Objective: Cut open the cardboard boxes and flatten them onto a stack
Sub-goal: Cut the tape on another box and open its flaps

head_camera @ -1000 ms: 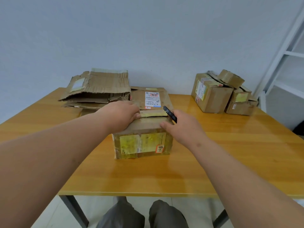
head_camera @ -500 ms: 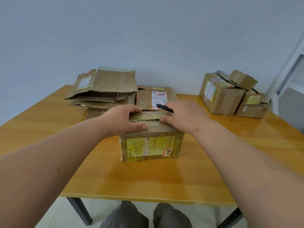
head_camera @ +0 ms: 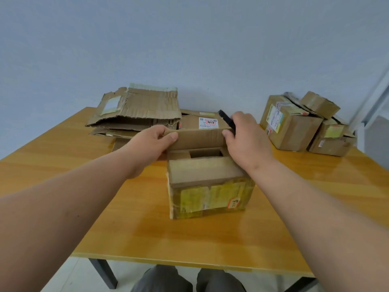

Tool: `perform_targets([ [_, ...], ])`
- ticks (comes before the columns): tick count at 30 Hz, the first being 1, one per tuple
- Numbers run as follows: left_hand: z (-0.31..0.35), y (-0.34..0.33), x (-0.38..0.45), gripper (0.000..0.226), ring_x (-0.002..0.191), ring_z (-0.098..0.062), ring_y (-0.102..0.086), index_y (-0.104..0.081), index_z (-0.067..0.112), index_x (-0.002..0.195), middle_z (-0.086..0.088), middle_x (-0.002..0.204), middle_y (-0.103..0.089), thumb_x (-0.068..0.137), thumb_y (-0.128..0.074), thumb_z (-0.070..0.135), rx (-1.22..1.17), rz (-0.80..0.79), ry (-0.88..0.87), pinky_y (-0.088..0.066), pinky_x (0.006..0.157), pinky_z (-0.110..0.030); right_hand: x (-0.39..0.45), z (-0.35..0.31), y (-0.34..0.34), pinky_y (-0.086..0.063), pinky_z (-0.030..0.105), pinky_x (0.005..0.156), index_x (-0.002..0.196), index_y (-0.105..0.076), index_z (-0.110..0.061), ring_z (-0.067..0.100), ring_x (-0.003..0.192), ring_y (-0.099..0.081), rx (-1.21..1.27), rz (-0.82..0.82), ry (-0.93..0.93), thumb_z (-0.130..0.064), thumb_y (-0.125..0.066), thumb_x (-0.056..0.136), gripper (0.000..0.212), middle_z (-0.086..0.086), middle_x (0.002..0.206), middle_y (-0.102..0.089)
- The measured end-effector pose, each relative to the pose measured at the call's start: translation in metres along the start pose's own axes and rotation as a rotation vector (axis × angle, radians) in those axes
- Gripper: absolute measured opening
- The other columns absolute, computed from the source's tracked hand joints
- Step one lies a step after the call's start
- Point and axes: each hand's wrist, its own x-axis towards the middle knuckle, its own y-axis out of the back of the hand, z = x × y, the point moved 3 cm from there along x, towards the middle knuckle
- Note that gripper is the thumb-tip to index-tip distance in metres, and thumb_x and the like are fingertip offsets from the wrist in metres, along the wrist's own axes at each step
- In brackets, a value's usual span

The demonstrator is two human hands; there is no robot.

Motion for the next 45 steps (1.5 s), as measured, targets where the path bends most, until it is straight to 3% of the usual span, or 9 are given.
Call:
perform_targets([
  [4,-0.005,-0.009,0.003,0.017,0.090,-0.022,-0.065,-0.056,0.019,0.108,-0.006,0.105,-0.063,0.098,-0.056,0.032,-0.072,0.140,0.063,-0.056,0.069,-0.035,-0.015,0.007,0.002,-0.039,0.031,0.063,0.105,-0.051,-0.015,0.021,0.076,-0.049,0.003,0.055,-0.027,-0.031,-0.067,0.088,0.029,0.000,0.108,-0.039],
  [8,-0.003,-0.010,0.007,0.026,0.084,-0.024,-0.061,-0.043,0.018,0.111,-0.007,0.102,-0.056,0.095,-0.062,0.022,0.061,0.271,0.049,-0.056,0.062,-0.038,-0.017,0.017,-0.001,-0.037,0.031,0.058,0.084,-0.053,-0.024,0.017,0.076,-0.052,-0.063,-0.208,-0.179,-0.055,-0.065,0.081,0.033,-0.004,0.091,-0.052],
  [12,0.013,-0.014,0.009,0.003,0.081,-0.017,-0.060,-0.059,0.023,0.095,0.000,0.095,-0.062,0.096,-0.057,0.025,0.465,0.150,-0.037,-0.058,0.076,-0.042,-0.010,0.019,0.001,-0.039,0.031,0.056,0.080,-0.051,-0.023,0.017,0.077,-0.056,-0.098,-0.368,-0.316,-0.075,-0.065,0.069,0.055,-0.003,0.083,-0.058],
  [21,0.027,-0.030,-0.001,0.089,0.084,-0.024,-0.065,-0.047,0.017,0.129,-0.004,0.110,-0.057,0.067,-0.066,0.078,0.767,-0.168,0.229,-0.060,0.070,-0.035,-0.014,0.010,0.006,-0.038,0.028,0.054,0.100,-0.047,-0.016,0.014,0.073,-0.051,-0.019,-0.531,-0.420,-0.051,-0.075,0.074,0.052,-0.001,0.085,-0.053],
  [27,0.044,-0.031,-0.004,0.045,0.082,-0.024,-0.062,-0.057,0.010,0.112,-0.010,0.099,-0.059,0.084,-0.071,0.044,0.510,-0.194,0.286,-0.052,0.048,-0.028,-0.018,0.019,0.015,-0.038,0.030,0.058,0.080,-0.055,-0.012,0.017,0.070,-0.052,0.208,-0.402,-0.430,-0.037,-0.070,0.078,0.029,0.003,0.080,-0.056],
  [32,0.049,-0.018,-0.016,0.008,0.060,-0.016,-0.059,-0.057,0.008,0.091,-0.007,0.076,-0.062,0.091,-0.051,0.013,0.198,-0.173,0.318,-0.045,0.037,-0.022,-0.024,0.038,0.027,-0.032,0.033,0.060,0.074,-0.052,-0.011,0.024,0.067,-0.041,0.696,-0.324,-0.697,-0.020,-0.064,0.078,0.015,0.008,0.071,-0.044],
  [36,0.039,-0.004,-0.020,0.048,0.070,-0.022,-0.057,-0.062,0.013,0.124,-0.009,0.101,-0.060,0.085,-0.046,-0.009,-0.006,-0.090,0.315,-0.050,0.043,-0.028,-0.045,0.061,0.030,-0.041,0.023,0.047,0.090,-0.061,-0.010,0.016,0.043,-0.043,0.857,-0.393,-0.888,-0.013,-0.064,0.083,0.008,0.006,0.057,-0.052],
  [39,0.028,-0.003,-0.022,0.063,0.089,-0.031,-0.064,-0.050,0.030,0.141,-0.012,0.112,-0.060,0.088,-0.055,-0.004,-0.066,-0.129,0.366,-0.058,0.077,-0.045,-0.058,0.069,0.028,-0.038,0.020,0.044,0.079,-0.062,-0.012,0.010,0.037,-0.032,0.885,-0.471,-0.918,-0.015,-0.067,0.084,0.008,0.000,0.047,-0.043],
  [45,0.027,0.002,-0.020,0.049,0.100,-0.034,-0.067,-0.056,0.020,0.132,-0.013,0.113,-0.067,0.090,-0.059,-0.006,-0.129,-0.129,0.281,-0.057,0.082,-0.046,-0.060,0.075,0.032,-0.045,0.027,0.048,0.099,-0.058,-0.009,0.013,0.047,-0.050,0.981,-0.331,-0.887,-0.016,-0.067,0.091,0.014,0.007,0.069,-0.059],
])
